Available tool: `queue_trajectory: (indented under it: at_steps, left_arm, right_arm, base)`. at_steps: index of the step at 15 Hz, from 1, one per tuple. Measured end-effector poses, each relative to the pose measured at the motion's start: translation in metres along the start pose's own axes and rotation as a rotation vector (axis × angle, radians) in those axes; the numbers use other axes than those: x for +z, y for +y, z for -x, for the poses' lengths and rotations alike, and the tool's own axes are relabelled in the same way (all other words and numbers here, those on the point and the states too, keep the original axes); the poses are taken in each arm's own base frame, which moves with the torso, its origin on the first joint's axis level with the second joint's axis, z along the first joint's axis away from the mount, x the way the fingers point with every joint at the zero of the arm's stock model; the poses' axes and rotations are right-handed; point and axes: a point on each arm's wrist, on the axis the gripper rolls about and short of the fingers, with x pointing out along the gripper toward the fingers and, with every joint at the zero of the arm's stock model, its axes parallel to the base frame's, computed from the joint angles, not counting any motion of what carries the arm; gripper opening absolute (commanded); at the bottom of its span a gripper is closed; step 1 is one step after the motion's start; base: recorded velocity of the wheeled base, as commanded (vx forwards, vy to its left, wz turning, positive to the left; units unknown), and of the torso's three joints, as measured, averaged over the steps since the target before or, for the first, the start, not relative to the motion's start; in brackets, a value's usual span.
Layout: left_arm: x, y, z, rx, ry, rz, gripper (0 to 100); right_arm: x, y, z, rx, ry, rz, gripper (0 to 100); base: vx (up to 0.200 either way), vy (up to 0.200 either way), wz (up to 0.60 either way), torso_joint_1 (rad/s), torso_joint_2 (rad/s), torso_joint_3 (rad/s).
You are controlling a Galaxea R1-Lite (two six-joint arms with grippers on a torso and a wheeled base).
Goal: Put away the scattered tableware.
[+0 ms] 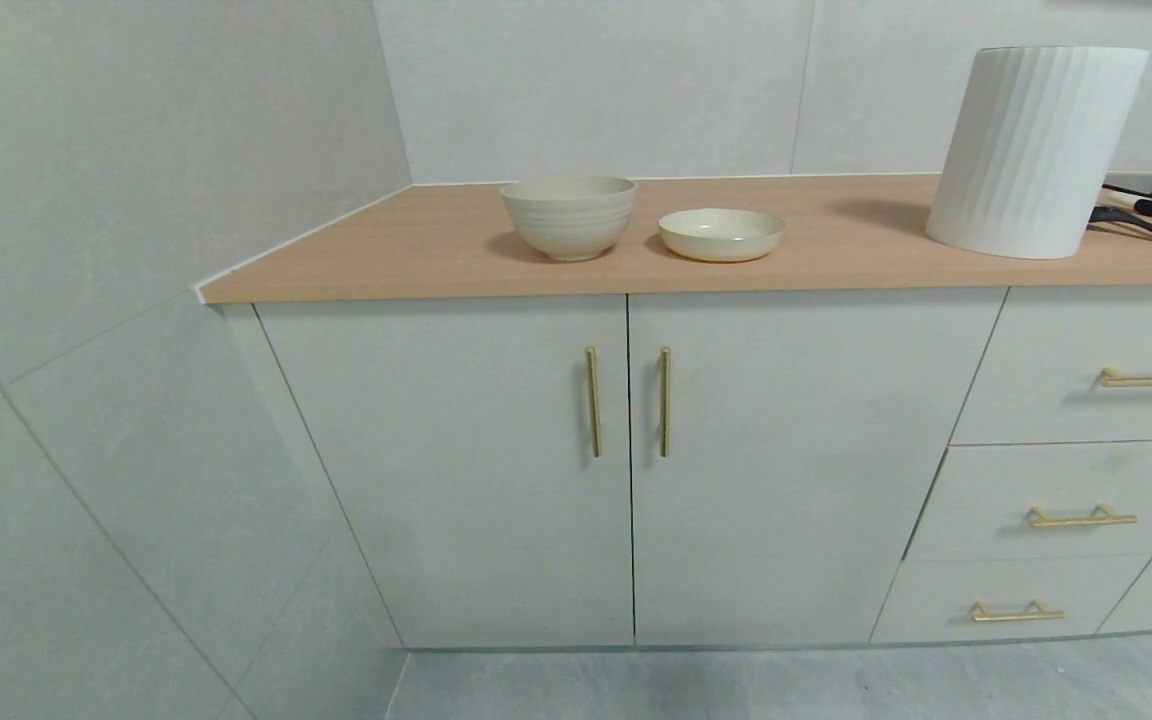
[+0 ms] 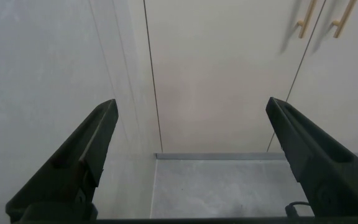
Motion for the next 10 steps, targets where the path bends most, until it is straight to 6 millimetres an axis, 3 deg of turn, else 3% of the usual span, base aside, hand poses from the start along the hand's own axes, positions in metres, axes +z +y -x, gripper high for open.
queue_trajectory:
  at_steps: [5, 10]
  left_arm:
    - [0.000, 0.000, 0.000, 0.001, 0.000, 0.001, 100]
    - [0.000, 0.000, 0.000, 0.000, -0.001, 0.001, 100]
  right_arm:
    - [0.029, 0.003, -0.066, 0.162, 0.141, 0.006, 100]
    - [0.052, 0.030, -0.157, 0.319, 0.159, 0.018, 100]
  base:
    - [0.000, 0.000, 0.00, 0.000, 0.00, 0.000]
    - [0.000, 0.000, 0.00, 0.000, 0.00, 0.000]
